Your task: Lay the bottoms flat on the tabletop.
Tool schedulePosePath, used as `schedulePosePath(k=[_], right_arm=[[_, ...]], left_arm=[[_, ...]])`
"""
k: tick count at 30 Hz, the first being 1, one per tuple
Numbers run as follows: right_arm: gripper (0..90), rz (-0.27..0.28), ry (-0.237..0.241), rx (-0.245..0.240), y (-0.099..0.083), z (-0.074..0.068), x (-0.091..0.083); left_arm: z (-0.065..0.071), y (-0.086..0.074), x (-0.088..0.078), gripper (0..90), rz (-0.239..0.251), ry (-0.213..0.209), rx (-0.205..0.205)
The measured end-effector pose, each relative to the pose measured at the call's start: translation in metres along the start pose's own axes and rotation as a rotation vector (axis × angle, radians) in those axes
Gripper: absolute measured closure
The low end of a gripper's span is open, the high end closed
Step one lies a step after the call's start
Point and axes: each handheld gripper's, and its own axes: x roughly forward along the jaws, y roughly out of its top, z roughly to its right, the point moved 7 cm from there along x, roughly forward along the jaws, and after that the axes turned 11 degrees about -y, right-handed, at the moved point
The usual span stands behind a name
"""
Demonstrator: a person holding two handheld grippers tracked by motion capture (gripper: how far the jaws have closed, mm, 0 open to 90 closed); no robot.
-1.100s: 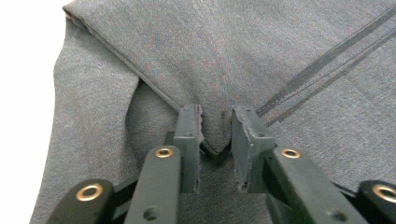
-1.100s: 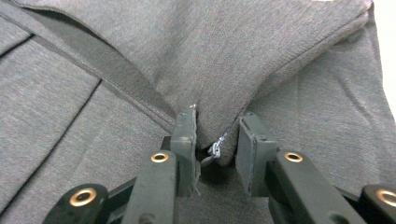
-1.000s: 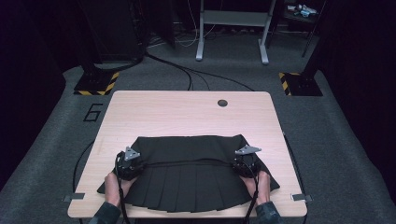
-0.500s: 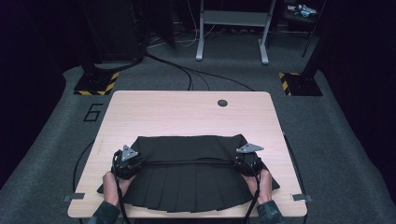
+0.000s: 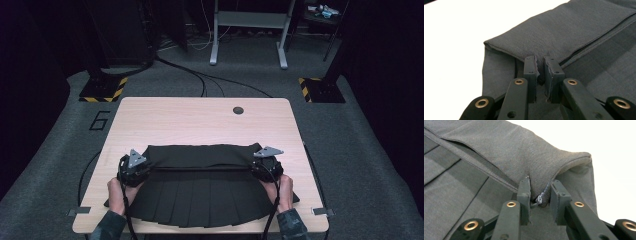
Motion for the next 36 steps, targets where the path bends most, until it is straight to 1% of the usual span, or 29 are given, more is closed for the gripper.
schedulePosePath(k=[1,2,3,4,6,8,9,12,13,15,17,18,20,21,23,25,27,28,29,30,31,33,34,35,36], right_arm=[[72.3,-0.002,0.001,-0.006,0.001,0.000,0.000],[72.3,0.003,-0.008,0.002,0.003,0.001,0.000],[72.3,0.008,-0.005,-0.005,0.006,0.002,0.000],[72.3,0.004,-0.007,0.012,0.007,0.002,-0.001],[72.3,0.007,-0.005,-0.014,0.010,0.004,-0.001],[72.4,0.005,-0.008,-0.008,0.012,0.004,-0.002],[72.3,0.007,-0.003,-0.015,0.014,0.005,-0.002],[72.4,0.012,-0.004,-0.010,0.020,0.007,-0.002],[72.4,0.010,-0.007,-0.016,0.022,0.008,-0.001],[72.4,0.008,-0.007,-0.020,0.027,0.009,0.000],[72.4,0.003,-0.010,-0.014,0.033,0.011,0.001],[72.4,0.001,-0.007,-0.021,0.035,0.012,0.002],[72.4,-0.003,0.000,-0.030,0.040,0.015,0.005],[72.4,-0.018,0.004,-0.024,0.043,0.016,0.007],[72.4,-0.023,0.005,-0.024,0.051,0.020,0.011],[72.4,-0.037,0.008,-0.025,0.060,0.025,0.018],[72.4,-0.057,0.014,-0.015,0.067,0.028,0.025],[72.4,-0.058,0.015,-0.008,0.071,0.030,0.029],[72.4,-0.064,0.014,-0.006,0.075,0.032,0.034],[72.4,-0.080,0.010,0.002,0.079,0.034,0.037],[72.4,-0.082,0.007,0.002,0.084,0.036,0.042],[72.3,-0.093,0.006,0.011,0.094,0.040,0.051],[72.2,-0.101,0.000,0.019,0.099,0.042,0.056],[71.8,-0.110,-0.002,0.034,0.106,0.045,0.062],[71.0,-0.116,-0.009,0.038,0.111,0.047,0.068]], left_arm=[[-0.001,0.002,0.000,80.8,0.008,0.002,-0.004],[-0.002,0.004,-0.001,80.8,0.008,0.000,-0.002],[-0.003,0.005,-0.002,80.8,0.007,0.000,0.002],[-0.003,0.007,-0.002,80.9,0.012,0.000,-0.001],[-0.003,0.009,-0.002,80.9,0.011,-0.009,-0.002],[-0.005,0.011,-0.003,80.9,0.007,-0.010,0.005],[-0.006,0.012,-0.003,81.0,0.012,-0.013,0.005],[-0.010,0.018,-0.004,81.0,0.017,-0.015,0.003],[-0.011,0.020,-0.004,81.0,0.012,-0.020,0.003],[-0.014,0.024,-0.003,80.9,0.016,-0.015,0.007],[-0.017,0.028,-0.003,81.0,0.007,-0.017,0.013],[-0.018,0.030,-0.002,81.0,0.003,-0.024,0.009],[-0.022,0.035,0.000,81.0,-0.010,-0.024,0.010],[-0.025,0.038,0.001,81.1,-0.018,-0.024,0.011],[-0.029,0.044,0.003,81.1,-0.028,-0.028,0.012],[-0.036,0.052,0.007,81.1,-0.036,-0.024,0.014],[-0.043,0.059,0.011,81.1,-0.043,-0.008,0.016],[-0.046,0.063,0.014,81.1,-0.048,-0.007,0.013],[-0.050,0.067,0.018,81.1,-0.040,0.000,0.006],[-0.053,0.071,0.021,81.1,-0.047,0.003,0.002],[-0.057,0.075,0.024,81.2,-0.049,0.006,-0.005],[-0.065,0.084,0.033,81.1,-0.036,0.024,-0.019],[-0.071,0.089,0.037,81.1,-0.042,0.032,-0.033],[-0.076,0.094,0.041,81.0,-0.037,0.037,-0.056],[-0.080,0.097,0.045,80.8,-0.040,0.040,-0.085]])
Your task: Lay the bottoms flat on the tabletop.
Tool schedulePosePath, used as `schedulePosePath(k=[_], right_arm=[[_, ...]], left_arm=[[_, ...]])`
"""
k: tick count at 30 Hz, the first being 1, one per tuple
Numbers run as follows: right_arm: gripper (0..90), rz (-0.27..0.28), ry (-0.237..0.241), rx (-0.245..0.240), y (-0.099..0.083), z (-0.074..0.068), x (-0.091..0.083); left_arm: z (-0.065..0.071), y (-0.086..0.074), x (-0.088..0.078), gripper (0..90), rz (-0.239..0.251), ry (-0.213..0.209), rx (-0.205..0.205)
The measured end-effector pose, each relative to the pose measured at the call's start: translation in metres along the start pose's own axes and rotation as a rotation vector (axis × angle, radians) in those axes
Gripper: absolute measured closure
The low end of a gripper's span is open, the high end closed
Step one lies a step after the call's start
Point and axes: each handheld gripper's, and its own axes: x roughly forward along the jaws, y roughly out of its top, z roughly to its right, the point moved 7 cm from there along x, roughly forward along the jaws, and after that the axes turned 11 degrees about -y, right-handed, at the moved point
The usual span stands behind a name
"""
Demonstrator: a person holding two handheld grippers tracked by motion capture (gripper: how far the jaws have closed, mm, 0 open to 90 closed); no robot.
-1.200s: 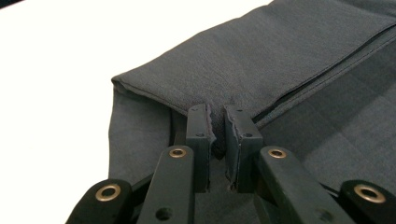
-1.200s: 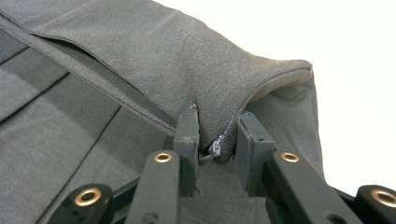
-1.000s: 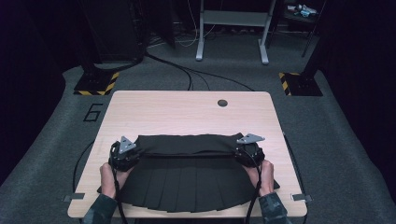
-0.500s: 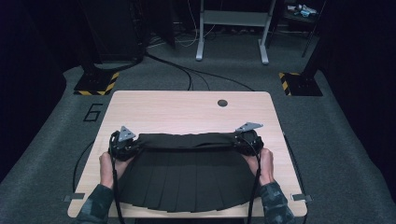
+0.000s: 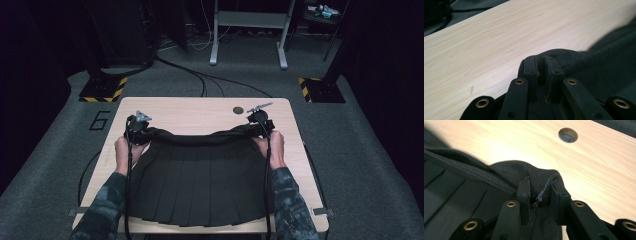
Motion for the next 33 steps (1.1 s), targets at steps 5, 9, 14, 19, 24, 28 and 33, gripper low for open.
schedulePosePath(k=[5,9,14,19,24,28,33], right_arm=[[57.6,0.002,-0.085,0.018,0.016,0.010,0.014],[47.7,0.020,-0.106,0.049,0.013,0.022,0.003],[37.9,0.024,-0.081,0.063,-0.005,0.027,-0.014],[29.6,0.031,-0.055,0.050,-0.031,0.023,-0.030],[28.5,0.062,-0.041,0.042,-0.059,0.015,-0.045],[28.3,0.067,-0.044,0.050,-0.087,0.007,-0.047],[28.3,0.056,-0.056,0.072,-0.122,0.002,-0.041]], left_arm=[[-0.016,0.012,0.002,50.8,0.012,0.054,-0.120],[-0.021,0.008,-0.011,28.0,0.040,0.049,-0.135],[-0.018,-0.012,-0.026,21.4,0.050,0.028,-0.126],[-0.011,-0.038,-0.044,20.2,0.050,0.009,-0.123],[0.003,-0.077,-0.064,26.1,0.042,-0.010,-0.130],[0.015,-0.110,-0.072,28.7,0.020,-0.025,-0.144],[0.024,-0.147,-0.074,31.4,-0.006,-0.045,-0.183]])
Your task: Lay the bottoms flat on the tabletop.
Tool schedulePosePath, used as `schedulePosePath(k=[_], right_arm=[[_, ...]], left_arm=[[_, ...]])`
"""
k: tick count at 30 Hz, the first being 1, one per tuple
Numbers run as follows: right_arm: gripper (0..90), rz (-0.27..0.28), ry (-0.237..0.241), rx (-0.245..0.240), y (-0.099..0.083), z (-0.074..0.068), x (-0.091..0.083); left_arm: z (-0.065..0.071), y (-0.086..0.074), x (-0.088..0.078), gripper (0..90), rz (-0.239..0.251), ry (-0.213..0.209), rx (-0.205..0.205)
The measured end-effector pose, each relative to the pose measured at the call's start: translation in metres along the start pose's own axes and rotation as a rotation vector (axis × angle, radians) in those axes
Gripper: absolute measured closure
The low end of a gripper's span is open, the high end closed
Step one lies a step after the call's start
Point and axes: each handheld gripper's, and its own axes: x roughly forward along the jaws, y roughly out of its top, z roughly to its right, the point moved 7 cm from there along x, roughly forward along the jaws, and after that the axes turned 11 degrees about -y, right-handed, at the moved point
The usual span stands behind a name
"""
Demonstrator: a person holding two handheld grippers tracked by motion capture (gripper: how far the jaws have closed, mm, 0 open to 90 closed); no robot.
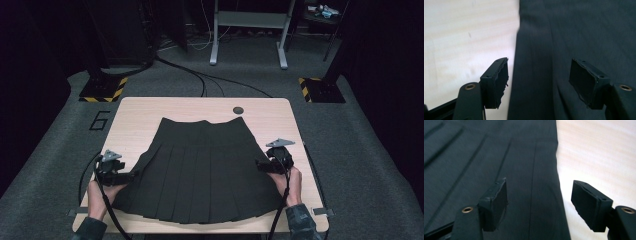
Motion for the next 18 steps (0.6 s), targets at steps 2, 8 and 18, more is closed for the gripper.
schedulePosePath(k=[2,8,18], right_arm=[[28.5,0.001,-0.005,0.000,-0.012,0.002,0.002],[27.5,0.000,-0.037,0.024,-0.036,0.002,0.001],[26.5,-0.013,-0.046,0.044,-0.061,-0.003,0.004]], left_arm=[[0.001,-0.011,0.000,34.8,-0.011,-0.003,-0.012],[0.011,-0.038,0.004,51.6,-0.026,-0.002,-0.033],[0.024,-0.042,0.004,79.4,-0.033,-0.049,-0.008]])
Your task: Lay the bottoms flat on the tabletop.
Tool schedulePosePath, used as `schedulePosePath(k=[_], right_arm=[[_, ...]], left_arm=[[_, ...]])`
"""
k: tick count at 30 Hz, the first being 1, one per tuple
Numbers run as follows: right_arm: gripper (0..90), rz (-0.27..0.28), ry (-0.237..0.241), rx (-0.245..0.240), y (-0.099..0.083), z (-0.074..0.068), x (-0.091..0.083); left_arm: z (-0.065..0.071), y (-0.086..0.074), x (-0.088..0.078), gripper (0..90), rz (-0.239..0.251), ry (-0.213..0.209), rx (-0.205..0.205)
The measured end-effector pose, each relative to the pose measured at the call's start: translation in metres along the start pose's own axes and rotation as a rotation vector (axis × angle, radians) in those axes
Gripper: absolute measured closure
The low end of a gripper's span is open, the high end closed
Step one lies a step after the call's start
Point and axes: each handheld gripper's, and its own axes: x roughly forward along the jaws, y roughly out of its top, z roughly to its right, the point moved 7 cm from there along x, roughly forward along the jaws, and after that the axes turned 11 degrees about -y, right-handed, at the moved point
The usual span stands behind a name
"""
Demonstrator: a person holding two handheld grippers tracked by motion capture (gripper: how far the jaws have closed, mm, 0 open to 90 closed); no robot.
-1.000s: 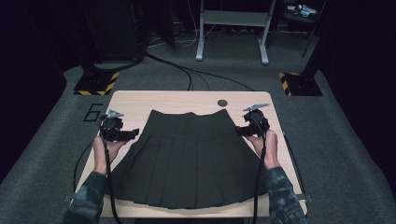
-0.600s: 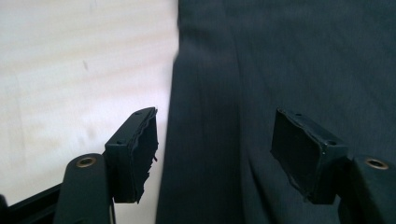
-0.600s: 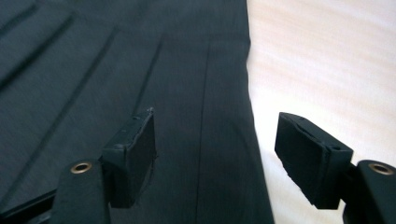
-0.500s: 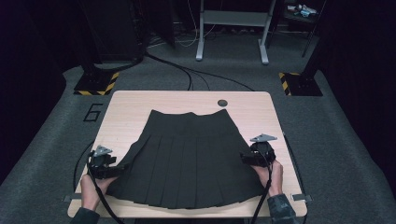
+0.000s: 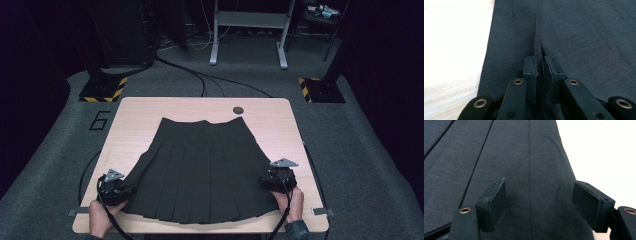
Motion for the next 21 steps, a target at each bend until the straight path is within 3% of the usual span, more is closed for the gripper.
schedulePosePath(k=[4,6,7,9,11,13,14,15,19,21], right_arm=[[26.2,-0.022,0.007,0.015,-0.007,0.001,0.001],[25.8,-0.027,0.006,0.020,-0.009,0.002,0.001],[25.8,-0.028,0.006,0.026,-0.010,0.003,0.000],[25.7,-0.023,0.003,0.027,-0.011,0.004,-0.001],[25.6,-0.020,-0.002,0.034,-0.012,0.006,-0.003],[24.9,-0.017,-0.007,0.031,-0.014,0.008,-0.004],[24.2,-0.016,-0.011,0.040,-0.014,0.009,-0.005],[23.0,-0.017,-0.013,0.048,-0.014,0.009,-0.006],[17.7,-0.010,-0.004,0.043,-0.017,0.008,-0.009],[14.6,0.003,0.006,0.043,-0.018,0.007,-0.013]], left_arm=[[0.014,0.002,-0.004,74.0,0.000,-0.060,0.003],[0.020,-0.004,-0.003,70.6,-0.030,-0.077,0.009],[0.023,-0.006,-0.003,69.3,-0.029,-0.092,-0.009],[0.029,-0.011,-0.007,68.2,-0.031,-0.128,-0.003],[0.028,-0.012,-0.013,60.4,-0.016,-0.092,-0.009],[0.022,-0.011,-0.022,54.8,0.042,-0.040,-0.018],[0.018,-0.011,-0.025,51.1,0.035,-0.005,-0.011],[0.015,-0.011,-0.026,43.4,0.052,0.004,-0.024],[0.006,-0.011,-0.024,29.0,0.061,0.017,-0.040],[0.007,-0.010,-0.022,21.1,0.058,0.031,-0.023]])
